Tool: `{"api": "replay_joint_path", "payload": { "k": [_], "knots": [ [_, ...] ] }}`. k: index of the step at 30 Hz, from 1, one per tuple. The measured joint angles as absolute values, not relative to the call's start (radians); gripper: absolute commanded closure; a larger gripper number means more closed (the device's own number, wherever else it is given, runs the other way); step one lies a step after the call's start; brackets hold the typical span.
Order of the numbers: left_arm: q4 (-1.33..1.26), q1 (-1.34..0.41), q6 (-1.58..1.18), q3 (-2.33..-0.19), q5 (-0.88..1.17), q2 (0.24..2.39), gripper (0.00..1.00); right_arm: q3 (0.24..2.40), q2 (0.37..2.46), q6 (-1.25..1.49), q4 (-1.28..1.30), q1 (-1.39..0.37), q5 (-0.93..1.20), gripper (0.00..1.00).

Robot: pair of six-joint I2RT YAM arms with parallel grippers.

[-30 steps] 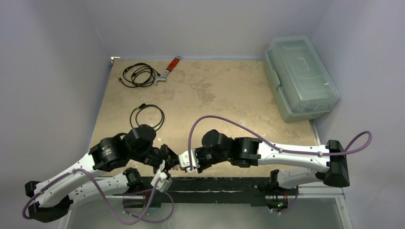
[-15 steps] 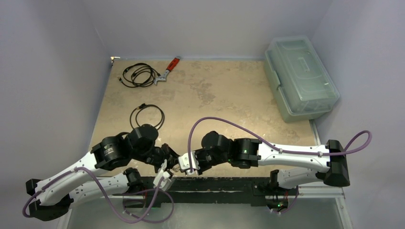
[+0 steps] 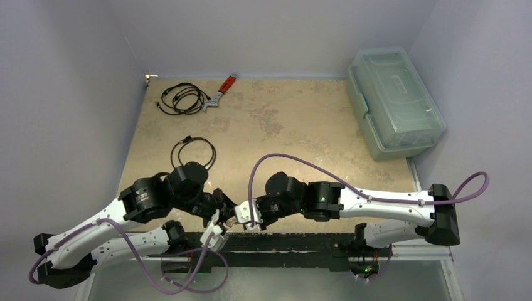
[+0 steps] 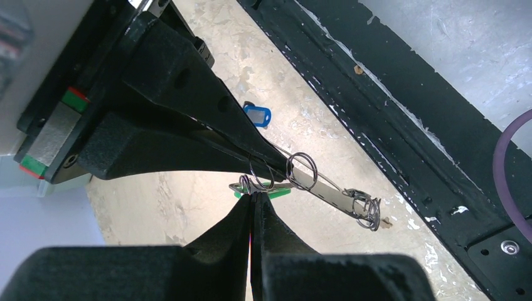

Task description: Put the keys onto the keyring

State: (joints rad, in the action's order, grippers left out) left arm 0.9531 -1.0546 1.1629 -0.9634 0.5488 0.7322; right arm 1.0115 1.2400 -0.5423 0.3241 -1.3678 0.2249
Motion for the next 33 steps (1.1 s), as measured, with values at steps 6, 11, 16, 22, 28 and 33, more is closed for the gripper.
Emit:
{"api": "replay_joint_path", "payload": {
  "k": [6,11,16,22,28,33],
  "knots": [
    [0.961,-1.057,1.162,-0.970,0.559,0.744,1.00,1.012,1.240,-0.542,0.322,-1.368,0.227,1.00],
    [0.968,-1.065,1.144,-0.989,0.566,0.765,1.00,1.011,1.240,-0.542,0.322,-1.370,0.227,1.00],
    [0.975,-1.072,1.135,-1.002,0.565,0.780,1.00,1.012,1.240,-0.542,0.325,-1.371,0.226,1.00],
    [1.004,-1.076,1.119,-1.026,0.572,0.793,1.00,1.011,1.236,-0.541,0.326,-1.375,0.216,1.00],
    [1.033,-1.081,1.116,-1.042,0.604,0.793,1.00,1.011,1.227,-0.540,0.327,-1.374,0.178,1.00],
    [1.034,-1.082,1.105,-1.044,0.610,0.792,1.00,1.014,1.227,-0.540,0.326,-1.375,0.172,1.00]
  ]
}}
